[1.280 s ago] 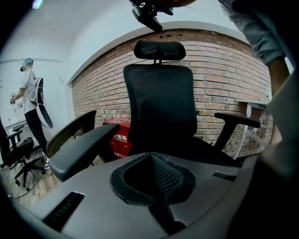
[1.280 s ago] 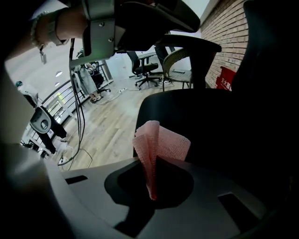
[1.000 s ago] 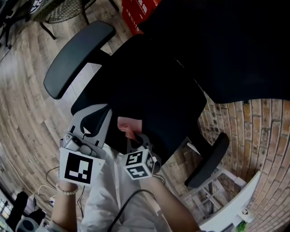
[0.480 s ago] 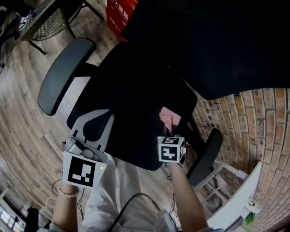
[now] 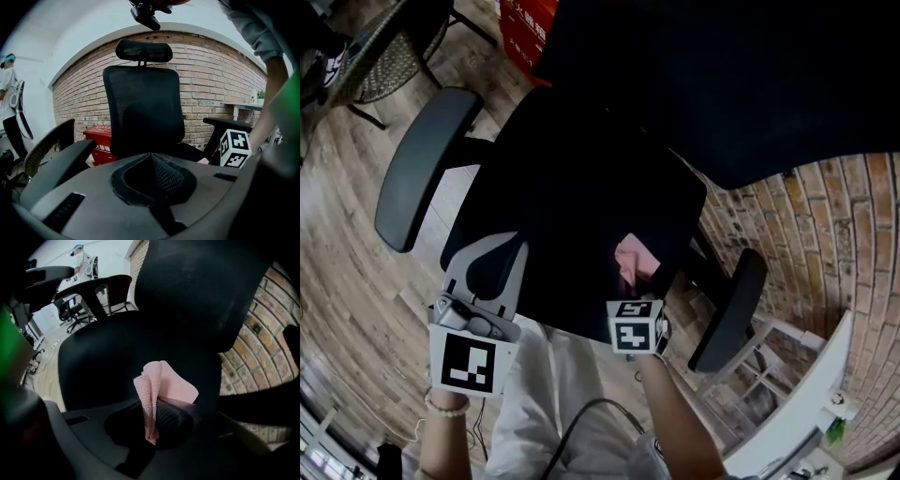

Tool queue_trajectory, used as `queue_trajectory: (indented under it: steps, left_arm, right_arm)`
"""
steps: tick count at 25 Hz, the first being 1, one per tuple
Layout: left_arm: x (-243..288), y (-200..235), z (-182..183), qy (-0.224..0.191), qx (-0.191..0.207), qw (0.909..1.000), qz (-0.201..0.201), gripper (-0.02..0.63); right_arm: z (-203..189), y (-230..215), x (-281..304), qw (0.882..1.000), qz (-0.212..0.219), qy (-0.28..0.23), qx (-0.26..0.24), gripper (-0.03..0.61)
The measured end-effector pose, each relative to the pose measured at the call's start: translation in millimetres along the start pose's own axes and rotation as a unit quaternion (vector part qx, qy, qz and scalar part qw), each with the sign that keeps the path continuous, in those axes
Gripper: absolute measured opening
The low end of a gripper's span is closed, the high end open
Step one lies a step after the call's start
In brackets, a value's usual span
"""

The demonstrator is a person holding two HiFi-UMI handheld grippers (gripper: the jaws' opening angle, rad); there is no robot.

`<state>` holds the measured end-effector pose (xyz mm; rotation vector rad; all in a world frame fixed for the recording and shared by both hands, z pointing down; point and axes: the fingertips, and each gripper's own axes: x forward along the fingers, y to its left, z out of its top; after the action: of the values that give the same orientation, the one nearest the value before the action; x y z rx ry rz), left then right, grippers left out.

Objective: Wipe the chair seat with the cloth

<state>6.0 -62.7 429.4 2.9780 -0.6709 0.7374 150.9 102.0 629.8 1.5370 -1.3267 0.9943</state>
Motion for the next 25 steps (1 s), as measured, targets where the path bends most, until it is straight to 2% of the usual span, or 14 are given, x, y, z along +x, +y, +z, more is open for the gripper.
queue_trajectory:
  steps: [9,13,17,25]
  left_arm:
    - [-4,-18,-12,0.012,0.001,0.9999,-0.008,0.018]
    - [-5,-22,-16,0.014,0.002,0.9999,-0.008,0.018]
    - [-2,-32,-16,0.018,0.004,0.9998,-0.013,0.018]
    - [6,-53,-6,0.012,0.006,0.9997,-0.020,0.018]
  right_arm:
    - [-64,117,-36,0.992,0.113,0.022,-0.042,0.055]
    - [-81,136,-42,0.990,0.129,0.027,-0.052,0.055]
    - [-83,109,-46,0.994,0.098,0.012,-0.052,0.055]
    - [-72,5,-45,1.000,-0.015,-0.007,-0.007,0.055]
